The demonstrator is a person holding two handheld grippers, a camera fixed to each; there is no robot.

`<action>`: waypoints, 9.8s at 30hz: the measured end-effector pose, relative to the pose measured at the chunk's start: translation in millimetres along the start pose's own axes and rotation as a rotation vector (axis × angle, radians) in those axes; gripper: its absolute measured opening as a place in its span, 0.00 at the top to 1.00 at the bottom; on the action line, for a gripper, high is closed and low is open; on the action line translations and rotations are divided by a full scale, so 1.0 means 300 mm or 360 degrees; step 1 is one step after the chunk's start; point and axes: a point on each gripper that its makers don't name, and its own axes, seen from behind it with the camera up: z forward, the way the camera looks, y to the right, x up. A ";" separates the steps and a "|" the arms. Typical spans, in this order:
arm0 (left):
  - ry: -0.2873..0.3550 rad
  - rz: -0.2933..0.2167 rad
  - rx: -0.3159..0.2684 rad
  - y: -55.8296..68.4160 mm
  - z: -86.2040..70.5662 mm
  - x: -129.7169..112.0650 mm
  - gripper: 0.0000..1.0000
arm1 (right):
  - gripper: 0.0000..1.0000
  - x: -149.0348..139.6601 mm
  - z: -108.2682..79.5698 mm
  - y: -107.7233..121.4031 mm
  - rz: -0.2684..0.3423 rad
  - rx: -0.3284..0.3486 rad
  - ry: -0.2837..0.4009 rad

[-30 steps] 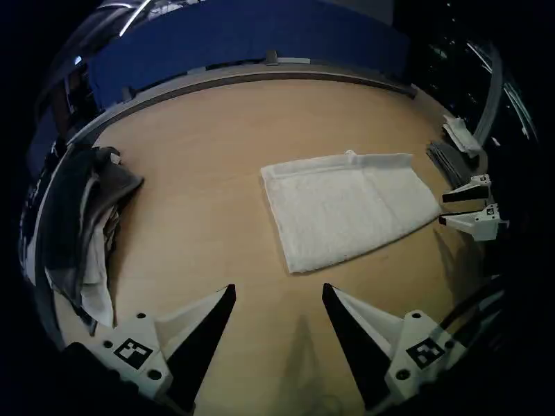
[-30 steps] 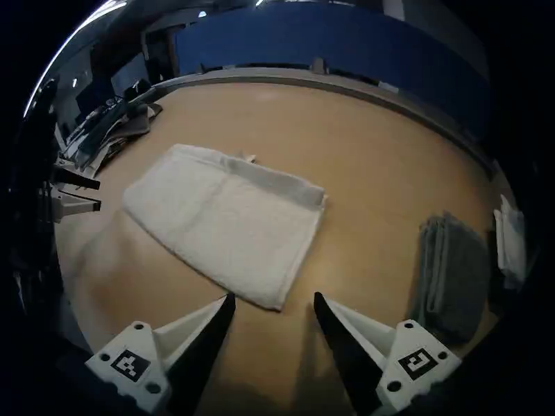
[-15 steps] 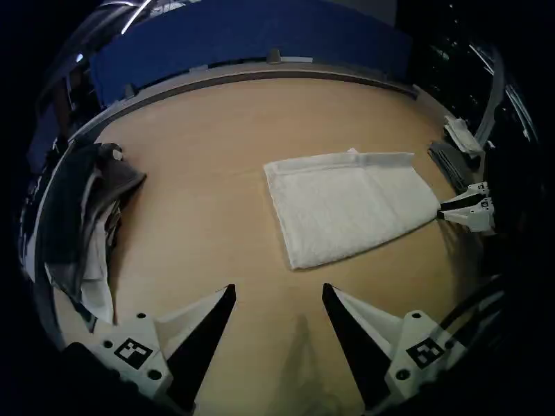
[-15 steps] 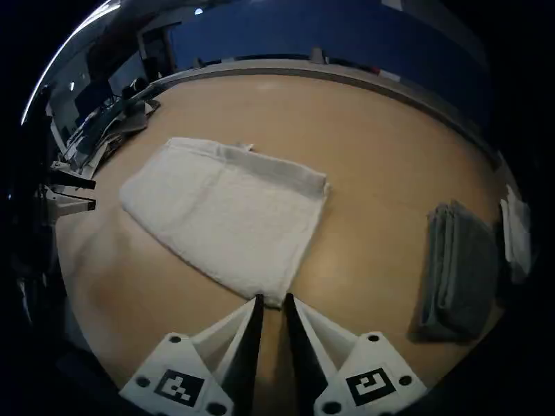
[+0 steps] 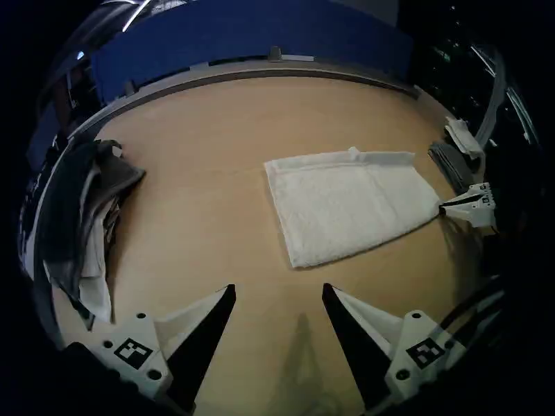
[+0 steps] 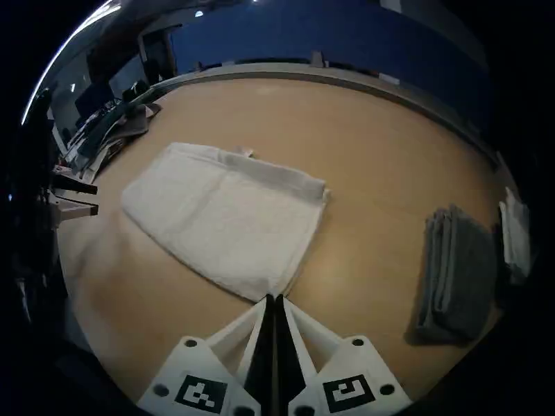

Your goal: Fold towel

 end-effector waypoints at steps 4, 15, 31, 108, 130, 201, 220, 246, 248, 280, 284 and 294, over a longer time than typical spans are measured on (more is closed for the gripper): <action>0.0002 0.0000 0.0000 -0.004 -0.004 0.001 0.07 | 0.99 0.039 -0.022 -0.009 -0.0007 0.0008 0.0035; 0.0011 -0.0005 0.0000 -0.016 -0.021 0.007 0.07 | 0.99 0.206 -0.084 -0.065 -0.0107 0.0046 0.0154; 0.0047 -0.0054 0.0006 -0.051 -0.045 0.014 0.07 | 0.99 0.381 -0.036 -0.168 -0.0264 0.0118 0.0221; 0.0098 -0.0222 0.0052 -0.143 -0.036 0.006 0.07 | 0.00 0.430 0.245 -0.725 -0.0517 0.0595 0.0135; 0.0098 -0.0205 0.0046 -0.108 -0.039 0.021 0.07 | 0.00 0.512 0.285 -0.546 -0.0523 0.0343 0.0250; 0.0117 -0.0208 0.0039 -0.080 -0.039 0.044 0.07 | 0.00 0.239 0.186 -0.478 -0.0487 0.0273 0.0115; 0.0124 -0.0207 0.0048 -0.085 -0.043 0.045 0.07 | 0.60 0.140 0.208 -0.495 -0.0514 0.0276 -0.0022; 0.0131 -0.0207 0.0060 -0.100 -0.058 0.040 0.07 | 0.96 0.264 0.156 -0.473 -0.0481 0.0236 0.0152; 0.0135 -0.0208 0.0061 -0.102 -0.062 0.043 0.07 | 0.96 0.297 0.136 -0.473 -0.0494 0.0232 0.0195; 0.0195 -0.0188 0.0066 -0.086 -0.100 0.092 0.07 | 0.96 0.654 -0.157 -0.479 -0.0595 0.0188 0.0660; 0.0195 -0.0184 0.0065 -0.083 -0.103 0.090 0.07 | 0.96 0.655 -0.169 -0.470 -0.0568 0.0183 0.0667; 0.0198 -0.0166 0.0060 -0.066 -0.108 0.100 0.07 | 0.96 0.654 -0.207 -0.397 -0.0509 0.0130 0.0675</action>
